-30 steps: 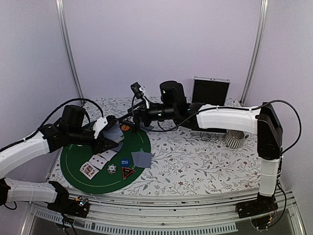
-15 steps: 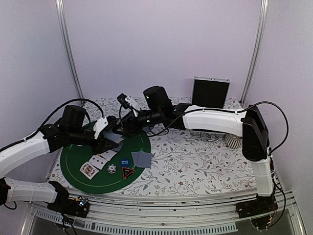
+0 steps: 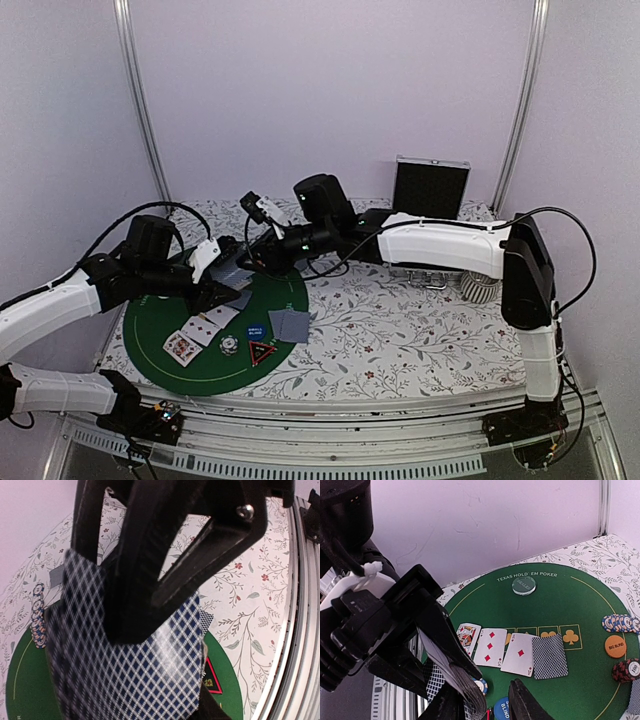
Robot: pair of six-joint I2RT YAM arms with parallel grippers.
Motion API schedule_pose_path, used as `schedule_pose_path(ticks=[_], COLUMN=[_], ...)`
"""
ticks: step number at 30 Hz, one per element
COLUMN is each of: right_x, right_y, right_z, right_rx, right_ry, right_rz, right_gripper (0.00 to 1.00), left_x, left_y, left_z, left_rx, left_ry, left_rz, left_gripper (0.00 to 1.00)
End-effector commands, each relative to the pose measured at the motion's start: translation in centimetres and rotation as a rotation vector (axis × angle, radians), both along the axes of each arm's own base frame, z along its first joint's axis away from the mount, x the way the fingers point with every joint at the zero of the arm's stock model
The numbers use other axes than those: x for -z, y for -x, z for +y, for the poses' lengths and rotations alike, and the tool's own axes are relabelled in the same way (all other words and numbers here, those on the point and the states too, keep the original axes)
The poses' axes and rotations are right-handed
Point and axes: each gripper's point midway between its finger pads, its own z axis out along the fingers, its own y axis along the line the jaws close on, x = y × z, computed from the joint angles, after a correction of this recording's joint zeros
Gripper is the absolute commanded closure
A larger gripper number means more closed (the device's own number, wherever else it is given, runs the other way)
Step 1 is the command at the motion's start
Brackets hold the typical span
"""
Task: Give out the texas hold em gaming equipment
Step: Pick up the poker card from the face-down deck piles, then place the poker card in the community card area.
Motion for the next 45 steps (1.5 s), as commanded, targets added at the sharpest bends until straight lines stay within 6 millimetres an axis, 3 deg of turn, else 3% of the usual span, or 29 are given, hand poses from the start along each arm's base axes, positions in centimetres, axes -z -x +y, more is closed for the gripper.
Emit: schedule_pose_path(ticks=[1, 12, 17, 21, 29, 32, 35, 38, 41, 45], right_x=[-2.7, -3.4, -3.8, -4.5, -7.5, -8.9, -9.1, -7.8, -5.3, -0.6], right_y=[0.0, 0.0, 0.2, 0.3, -1.0, -2.3, -3.9, -6.6, -8.8, -11.0], right_z=[-1.0, -1.9, -2.3, -2.9, -5.0, -5.9, -6.0, -5.3, -3.6, -1.1], right_rx=[0.012, 0.038, 0.035, 0.034, 0.049, 0.077, 0.121, 0.229, 0.284, 0.339], right_ry=[-0.025, 0.006, 0.012, 0.009, -0.081, -0.166, -0.216, -0.249, -0.296, -0.342], right_rz=[-0.015, -0.036, -0.040, -0.045, 0.001, 0.054, 0.122, 0.204, 0.322, 0.536], right_gripper=[0.67, 0.77, 0.96, 0.98, 0.99, 0.98, 0.99, 0.99, 0.99, 0.99], left_x=[-0.5, -0.3, -0.3, -0.4, -1.3, -1.9, -2.6, -3.2, -3.9, -4.4], left_y=[0.2, 0.0, -0.1, -0.8, -3.7, -5.1, -5.9, -6.7, -7.3, -7.8], left_z=[-0.1, 0.0, 0.1, 0.5, 3.2, 5.0, 6.2, 7.7, 9.2, 10.9], left_rx=[0.008, -0.003, -0.011, -0.050, -0.231, -0.324, -0.387, -0.460, -0.529, -0.606], left_ry=[0.003, -0.004, -0.007, -0.017, -0.013, 0.006, 0.029, 0.034, 0.034, 0.018], left_rz=[-0.025, -0.025, -0.027, -0.041, -0.074, -0.086, -0.094, -0.120, -0.150, -0.187], left_gripper=[0.65, 0.65, 0.65, 0.64, 0.64, 0.64, 0.64, 0.64, 0.64, 0.64])
